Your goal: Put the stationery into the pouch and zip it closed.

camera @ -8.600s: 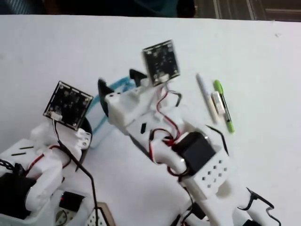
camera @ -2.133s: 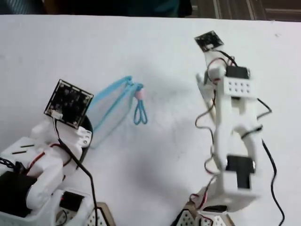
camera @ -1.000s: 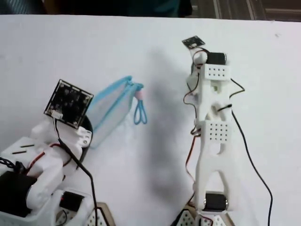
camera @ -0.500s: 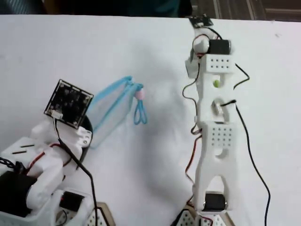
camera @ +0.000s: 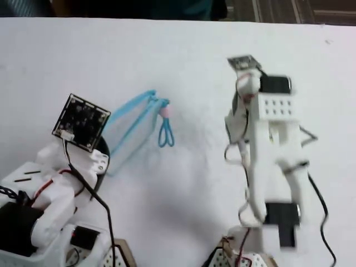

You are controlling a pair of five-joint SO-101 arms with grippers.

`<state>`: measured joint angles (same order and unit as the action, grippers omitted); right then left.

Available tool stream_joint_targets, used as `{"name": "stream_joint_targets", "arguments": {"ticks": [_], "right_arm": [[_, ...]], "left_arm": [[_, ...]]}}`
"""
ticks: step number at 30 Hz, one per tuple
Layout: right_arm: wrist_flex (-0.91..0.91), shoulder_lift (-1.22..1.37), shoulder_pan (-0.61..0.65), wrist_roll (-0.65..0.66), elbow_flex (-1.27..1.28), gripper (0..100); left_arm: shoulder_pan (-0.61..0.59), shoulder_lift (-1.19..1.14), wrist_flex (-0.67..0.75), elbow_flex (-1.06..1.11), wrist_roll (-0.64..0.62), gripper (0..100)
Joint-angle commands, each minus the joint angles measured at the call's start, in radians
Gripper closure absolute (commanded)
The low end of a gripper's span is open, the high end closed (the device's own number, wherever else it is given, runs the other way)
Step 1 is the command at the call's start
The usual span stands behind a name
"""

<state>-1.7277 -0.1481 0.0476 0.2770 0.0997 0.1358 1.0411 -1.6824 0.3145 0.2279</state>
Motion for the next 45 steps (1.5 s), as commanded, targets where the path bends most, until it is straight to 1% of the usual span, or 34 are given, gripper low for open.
{"name": "stream_joint_targets", "arguments": {"ticks": [1, 3, 6, 9, 11, 15, 20, 22, 25, 27, 29, 32, 35, 37, 40, 43, 45], "right_arm": [[0.11, -0.208, 0.005, -0.002, 0.227, 98.1], [0.24, -0.285, 0.005, -0.008, 0.356, 98.1], [0.486, -0.395, 0.005, -0.012, 0.542, 98.1], [0.687, -0.515, 0.021, -0.08, 0.681, 98.1], [0.765, -0.601, 0.054, -0.133, 0.733, 98.1], [0.862, -0.785, 0.156, -0.272, 0.752, 98.1], [1.125, -1.036, 0.265, -0.47, 0.752, 98.1], [1.231, -1.122, 0.321, -0.516, 0.75, 98.1], [1.356, -1.196, 0.441, -0.535, 0.735, 98.1], [1.388, -1.193, 0.512, -0.535, 0.666, 98.1], [1.386, -1.136, 0.549, -0.537, 0.566, 98.1], [1.353, -1.004, 0.552, -0.539, 0.42, 98.1], [1.339, -0.886, 0.558, -0.54, 0.345, 98.1], [1.339, -0.826, 0.558, -0.552, 0.338, 98.1], [1.339, -0.757, 0.558, -0.62, 0.361, 98.1], [1.342, -0.72, 0.559, -0.658, 0.434, 98.1], [1.388, -0.711, 0.558, -0.654, 0.511, 98.1]], "left_arm": [[-0.008, -0.019, 0.0, 0.0, -0.009, 98], [-0.008, -0.019, 0.0, 0.0, -0.009, 98], [-0.008, -0.019, -0.002, 0.0, -0.009, 98], [-0.008, -0.019, -0.003, 0.0, -0.009, 98], [-0.008, -0.019, -0.003, 0.0, -0.009, 98], [-0.012, -0.019, -0.003, 0.0, -0.009, 98], [-0.012, -0.019, -0.003, 0.0, -0.009, 98], [-0.012, -0.019, -0.003, 0.0, -0.009, 98], [-0.012, -0.019, -0.003, 0.0, -0.009, 98], [-0.01, -0.019, -0.003, 0.0, -0.009, 98], [-0.01, -0.019, -0.002, 0.0, -0.009, 98], [-0.01, -0.019, -0.002, 0.0, -0.009, 98], [-0.012, -0.019, -0.002, 0.0, -0.009, 98], [-0.012, -0.019, -0.002, 0.0, -0.009, 98], [-0.012, -0.015, -0.002, 0.0, -0.009, 98], [-0.012, -0.015, -0.002, 0.0, -0.009, 98], [-0.012, -0.015, -0.002, 0.0, -0.009, 98]]}}
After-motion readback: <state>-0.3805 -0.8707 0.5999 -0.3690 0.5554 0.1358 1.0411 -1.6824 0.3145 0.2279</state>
